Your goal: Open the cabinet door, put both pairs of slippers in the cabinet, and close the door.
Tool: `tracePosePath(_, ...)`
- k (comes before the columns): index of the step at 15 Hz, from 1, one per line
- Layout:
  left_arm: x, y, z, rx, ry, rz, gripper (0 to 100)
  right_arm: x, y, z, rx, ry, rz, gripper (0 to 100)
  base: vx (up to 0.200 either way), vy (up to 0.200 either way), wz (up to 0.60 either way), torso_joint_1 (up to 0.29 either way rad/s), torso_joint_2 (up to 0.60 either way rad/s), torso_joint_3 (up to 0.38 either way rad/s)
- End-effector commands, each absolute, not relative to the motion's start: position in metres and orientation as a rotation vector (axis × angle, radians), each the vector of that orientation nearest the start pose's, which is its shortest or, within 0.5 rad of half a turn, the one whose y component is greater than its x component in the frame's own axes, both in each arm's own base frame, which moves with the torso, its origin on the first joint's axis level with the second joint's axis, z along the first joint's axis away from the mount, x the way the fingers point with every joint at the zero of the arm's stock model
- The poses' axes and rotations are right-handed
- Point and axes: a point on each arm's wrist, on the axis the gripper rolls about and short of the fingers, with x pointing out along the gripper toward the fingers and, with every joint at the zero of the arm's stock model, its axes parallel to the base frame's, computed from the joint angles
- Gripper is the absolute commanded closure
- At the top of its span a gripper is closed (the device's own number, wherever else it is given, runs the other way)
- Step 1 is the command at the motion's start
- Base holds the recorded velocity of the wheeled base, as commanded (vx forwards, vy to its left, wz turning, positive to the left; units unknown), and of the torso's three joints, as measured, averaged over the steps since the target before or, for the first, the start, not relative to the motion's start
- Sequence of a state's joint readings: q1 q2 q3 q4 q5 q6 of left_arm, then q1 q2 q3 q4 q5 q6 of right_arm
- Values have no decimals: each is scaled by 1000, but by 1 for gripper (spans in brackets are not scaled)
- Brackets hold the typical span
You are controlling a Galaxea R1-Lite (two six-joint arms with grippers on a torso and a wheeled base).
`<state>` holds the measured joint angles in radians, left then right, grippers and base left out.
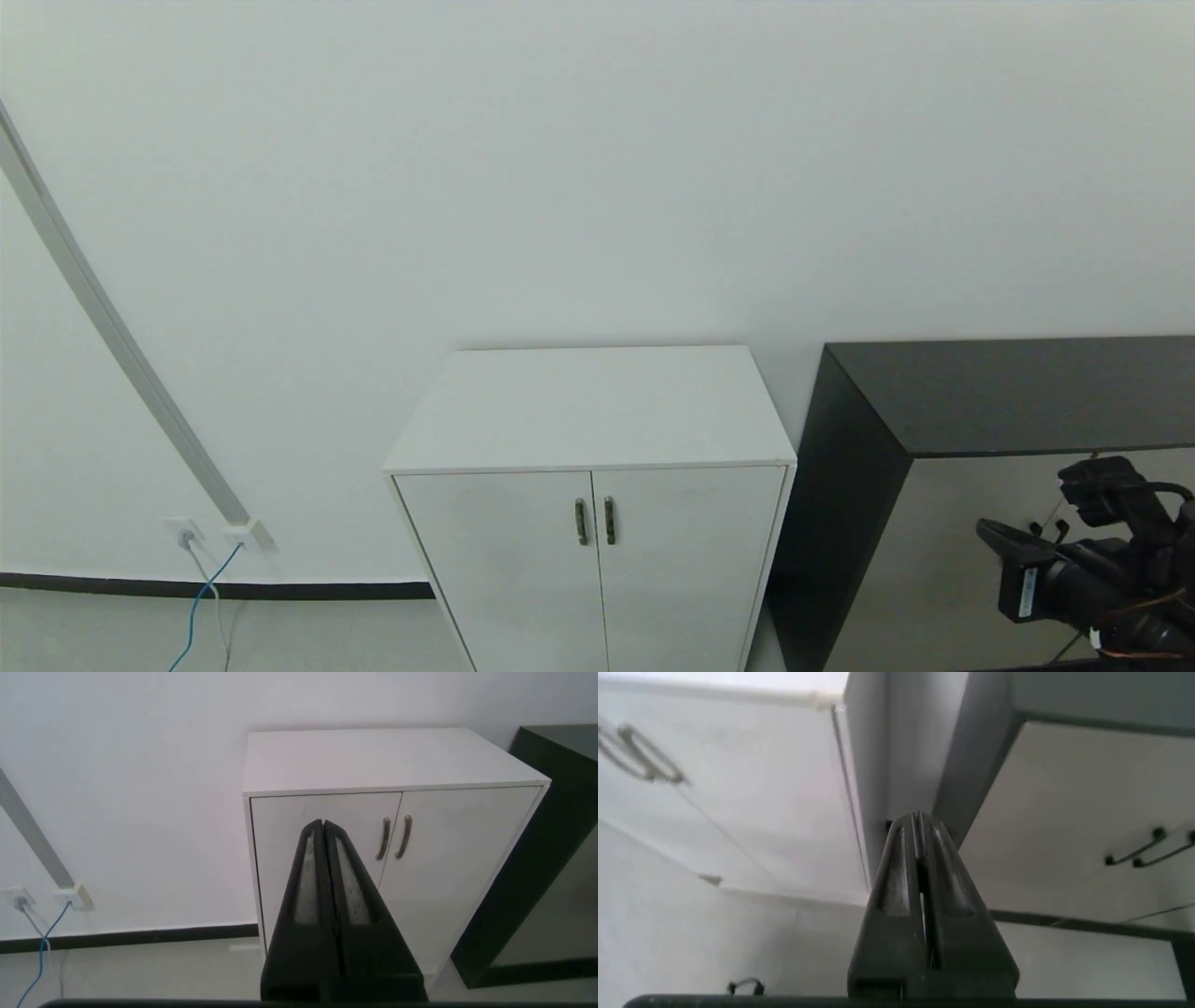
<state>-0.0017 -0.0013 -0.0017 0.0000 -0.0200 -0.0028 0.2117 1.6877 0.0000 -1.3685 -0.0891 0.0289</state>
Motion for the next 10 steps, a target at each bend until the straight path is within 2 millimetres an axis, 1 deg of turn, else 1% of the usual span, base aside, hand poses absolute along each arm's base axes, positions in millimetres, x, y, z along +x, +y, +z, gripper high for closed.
tracePosePath(1, -23, 0, 76, -3, -2, -21, 100, 157, 31, 106, 0, 261, 140, 100, 0, 0, 0, 0, 0, 0)
tracePosePath(5, -23, 0, 76, -3, -2, -21, 100, 123, 24, 113, 0, 310, 167, 100, 0, 0, 0, 0, 0, 0)
tracePosePath(6, -23, 0, 76, -3, -2, -20, 100, 110, 22, 113, -2, 328, 171, 100, 0, 0, 0, 0, 0, 0)
tracePosePath(7, -23, 0, 76, -3, -2, -21, 100, 101, 21, 112, -2, 339, 181, 100, 0, 0, 0, 0, 0, 0)
tracePosePath(9, -23, 0, 76, -3, -2, -21, 100, 75, 16, 112, 2, 328, 212, 100, 0, 0, 0, 0, 0, 0)
tracePosePath(10, -23, 0, 76, -3, -2, -21, 100, 67, 14, 111, 3, 324, 218, 100, 0, 0, 0, 0, 0, 0)
